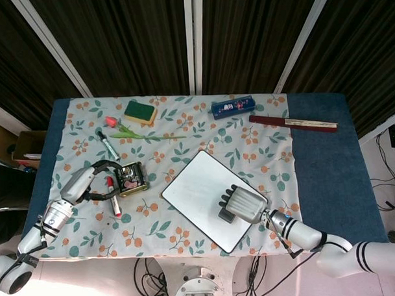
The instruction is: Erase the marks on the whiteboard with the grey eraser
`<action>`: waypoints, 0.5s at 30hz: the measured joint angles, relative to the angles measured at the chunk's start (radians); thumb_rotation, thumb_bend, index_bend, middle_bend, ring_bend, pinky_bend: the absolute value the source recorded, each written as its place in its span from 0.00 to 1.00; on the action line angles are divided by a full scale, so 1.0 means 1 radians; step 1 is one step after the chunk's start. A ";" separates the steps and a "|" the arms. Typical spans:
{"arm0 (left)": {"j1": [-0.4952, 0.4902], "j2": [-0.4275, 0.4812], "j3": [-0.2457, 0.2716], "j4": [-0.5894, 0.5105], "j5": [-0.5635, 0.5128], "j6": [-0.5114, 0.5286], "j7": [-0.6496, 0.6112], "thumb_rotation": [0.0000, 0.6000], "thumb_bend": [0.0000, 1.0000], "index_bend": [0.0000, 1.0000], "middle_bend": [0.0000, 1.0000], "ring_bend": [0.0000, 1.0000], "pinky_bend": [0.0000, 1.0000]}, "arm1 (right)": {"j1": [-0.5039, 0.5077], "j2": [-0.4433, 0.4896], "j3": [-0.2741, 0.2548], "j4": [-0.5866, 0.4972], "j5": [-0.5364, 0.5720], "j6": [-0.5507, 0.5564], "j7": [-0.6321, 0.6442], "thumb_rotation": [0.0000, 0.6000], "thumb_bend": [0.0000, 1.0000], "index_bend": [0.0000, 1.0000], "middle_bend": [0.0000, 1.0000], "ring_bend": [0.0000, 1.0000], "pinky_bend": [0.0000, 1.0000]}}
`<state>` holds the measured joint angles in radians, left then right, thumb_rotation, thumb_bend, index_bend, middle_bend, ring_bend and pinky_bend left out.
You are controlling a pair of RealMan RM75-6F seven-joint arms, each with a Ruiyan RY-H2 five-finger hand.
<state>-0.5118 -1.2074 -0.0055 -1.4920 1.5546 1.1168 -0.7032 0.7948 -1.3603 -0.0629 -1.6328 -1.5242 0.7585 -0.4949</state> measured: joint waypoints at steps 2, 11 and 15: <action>-0.001 -0.002 0.000 -0.001 -0.001 -0.002 0.002 0.72 0.26 0.27 0.26 0.17 0.27 | -0.006 0.026 -0.008 -0.028 0.020 -0.008 -0.011 1.00 0.34 0.50 0.54 0.43 0.35; 0.001 -0.004 0.000 0.003 -0.007 -0.006 0.005 0.72 0.26 0.27 0.26 0.17 0.27 | -0.022 0.086 -0.018 -0.096 0.082 -0.016 -0.061 1.00 0.34 0.50 0.54 0.43 0.35; 0.003 -0.001 0.002 0.002 -0.006 -0.005 0.008 0.71 0.27 0.27 0.26 0.17 0.27 | -0.019 0.047 -0.001 -0.059 0.119 -0.018 -0.083 1.00 0.35 0.50 0.54 0.43 0.35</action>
<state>-0.5087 -1.2086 -0.0031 -1.4900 1.5490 1.1114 -0.6955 0.7758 -1.3134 -0.0644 -1.6915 -1.4051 0.7404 -0.5780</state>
